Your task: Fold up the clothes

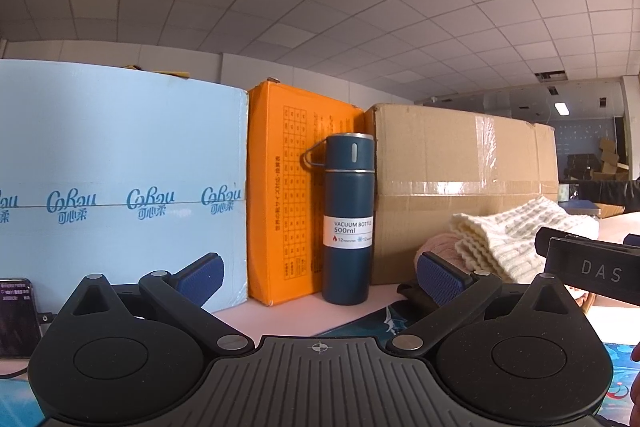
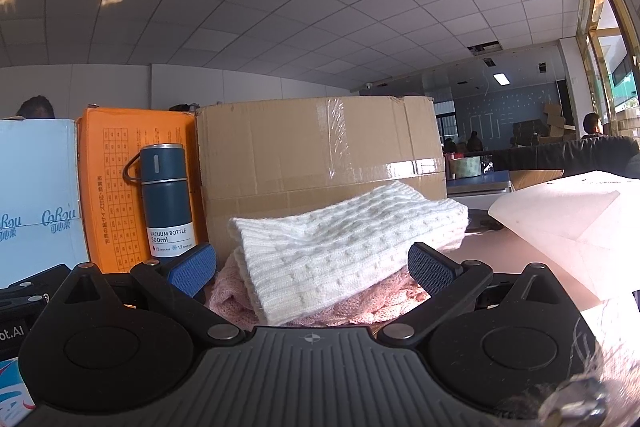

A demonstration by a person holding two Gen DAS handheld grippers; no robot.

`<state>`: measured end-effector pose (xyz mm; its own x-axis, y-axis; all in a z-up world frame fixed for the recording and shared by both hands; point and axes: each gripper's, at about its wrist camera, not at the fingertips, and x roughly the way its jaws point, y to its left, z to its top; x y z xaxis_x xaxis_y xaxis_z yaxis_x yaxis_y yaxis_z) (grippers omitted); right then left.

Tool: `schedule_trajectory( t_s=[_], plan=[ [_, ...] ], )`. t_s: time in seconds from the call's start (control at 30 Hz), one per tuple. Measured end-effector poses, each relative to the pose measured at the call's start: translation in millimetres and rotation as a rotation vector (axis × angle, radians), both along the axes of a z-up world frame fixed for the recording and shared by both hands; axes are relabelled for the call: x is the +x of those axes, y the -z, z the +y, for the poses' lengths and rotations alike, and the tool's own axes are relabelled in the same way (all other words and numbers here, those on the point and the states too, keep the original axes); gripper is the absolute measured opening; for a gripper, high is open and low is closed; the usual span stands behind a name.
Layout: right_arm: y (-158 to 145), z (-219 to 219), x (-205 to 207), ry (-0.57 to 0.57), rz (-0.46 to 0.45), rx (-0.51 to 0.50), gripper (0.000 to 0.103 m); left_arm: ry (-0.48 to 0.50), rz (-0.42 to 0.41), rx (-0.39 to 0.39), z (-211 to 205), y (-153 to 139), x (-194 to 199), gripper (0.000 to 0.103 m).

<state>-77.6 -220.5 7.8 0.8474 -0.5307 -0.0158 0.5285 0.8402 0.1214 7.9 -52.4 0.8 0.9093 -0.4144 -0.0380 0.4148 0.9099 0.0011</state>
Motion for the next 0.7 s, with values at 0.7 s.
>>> schedule_trajectory(
  t_s=[0.7],
  plan=[
    [0.1,-1.5,0.8,-0.002,0.002,0.008,0.103,-0.001,0.006,0.000,0.1,0.4,2.1,0.103]
  ],
)
